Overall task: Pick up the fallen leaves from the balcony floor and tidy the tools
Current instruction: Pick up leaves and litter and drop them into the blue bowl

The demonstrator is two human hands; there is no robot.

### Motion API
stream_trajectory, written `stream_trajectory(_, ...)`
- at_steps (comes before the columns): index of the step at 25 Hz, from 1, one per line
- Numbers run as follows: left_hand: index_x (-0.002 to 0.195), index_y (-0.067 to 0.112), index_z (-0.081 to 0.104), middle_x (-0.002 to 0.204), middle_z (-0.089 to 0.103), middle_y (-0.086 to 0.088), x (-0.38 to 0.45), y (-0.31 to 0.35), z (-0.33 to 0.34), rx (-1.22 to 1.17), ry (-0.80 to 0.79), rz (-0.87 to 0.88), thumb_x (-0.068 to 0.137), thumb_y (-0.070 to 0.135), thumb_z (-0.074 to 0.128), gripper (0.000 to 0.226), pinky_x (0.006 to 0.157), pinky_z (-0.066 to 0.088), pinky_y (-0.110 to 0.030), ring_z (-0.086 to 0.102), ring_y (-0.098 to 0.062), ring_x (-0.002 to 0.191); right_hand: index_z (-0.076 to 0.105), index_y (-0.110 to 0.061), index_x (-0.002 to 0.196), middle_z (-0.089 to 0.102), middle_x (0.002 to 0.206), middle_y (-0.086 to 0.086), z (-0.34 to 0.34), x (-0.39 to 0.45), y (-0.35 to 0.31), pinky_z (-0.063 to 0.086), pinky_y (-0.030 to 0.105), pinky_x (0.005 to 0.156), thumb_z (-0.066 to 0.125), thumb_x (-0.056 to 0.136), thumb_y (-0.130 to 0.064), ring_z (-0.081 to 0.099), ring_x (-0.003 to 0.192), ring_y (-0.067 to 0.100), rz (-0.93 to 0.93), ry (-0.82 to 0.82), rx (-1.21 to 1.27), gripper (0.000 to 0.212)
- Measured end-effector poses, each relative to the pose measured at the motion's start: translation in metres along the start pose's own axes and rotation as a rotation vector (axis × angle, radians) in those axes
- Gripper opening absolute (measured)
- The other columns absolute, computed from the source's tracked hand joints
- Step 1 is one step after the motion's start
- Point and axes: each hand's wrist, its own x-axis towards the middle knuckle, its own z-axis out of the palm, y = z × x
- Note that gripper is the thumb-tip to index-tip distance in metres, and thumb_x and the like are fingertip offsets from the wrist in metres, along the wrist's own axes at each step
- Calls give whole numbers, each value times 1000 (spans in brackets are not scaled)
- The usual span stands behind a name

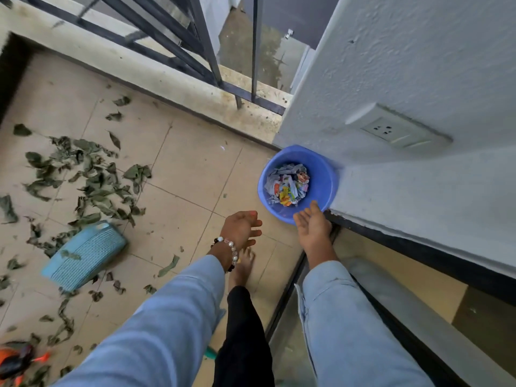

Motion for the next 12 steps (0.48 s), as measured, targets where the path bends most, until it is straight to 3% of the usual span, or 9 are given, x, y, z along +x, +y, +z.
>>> stream_trajectory(2,111,15,60,100,66,-6,-24,7,-5,14,-15,35,98,14,46,19,63,42,-26,60,-19,76,59,3,99,60,103,15,5,-38,5,53,33,87,55,96,-14,63,88,21,-51,-5,-105,17)
stream_trajectory(3,112,15,60,98,66,-4,-37,10,-10,13,-18,54,98,13,46,20,64,42,-26,60,-18,76,58,-3,85,58,87,12,7,-61,6,55,30,76,55,95,-10,59,72,17,-88,-30,-168,12)
stream_trajectory(6,107,18,60,87,66,1,-80,16,-30,37,-11,122,97,13,46,18,62,42,-26,59,-16,71,57,-9,74,53,66,6,16,-129,9,46,23,50,53,93,-4,48,55,14,-219,-80,-428,20)
stream_trajectory(8,104,18,61,81,66,2,-113,14,-59,53,19,179,96,12,46,18,56,40,-24,58,-14,65,58,-13,68,57,67,10,20,-176,24,47,29,53,51,91,-4,52,57,20,-364,-140,-707,25)
stream_trajectory(12,98,14,64,77,67,-3,-168,-20,-143,14,157,300,96,10,46,18,45,41,-17,59,-15,60,61,-22,68,67,75,10,37,-249,74,54,46,74,56,89,-13,64,77,33,-641,-380,-1246,23)
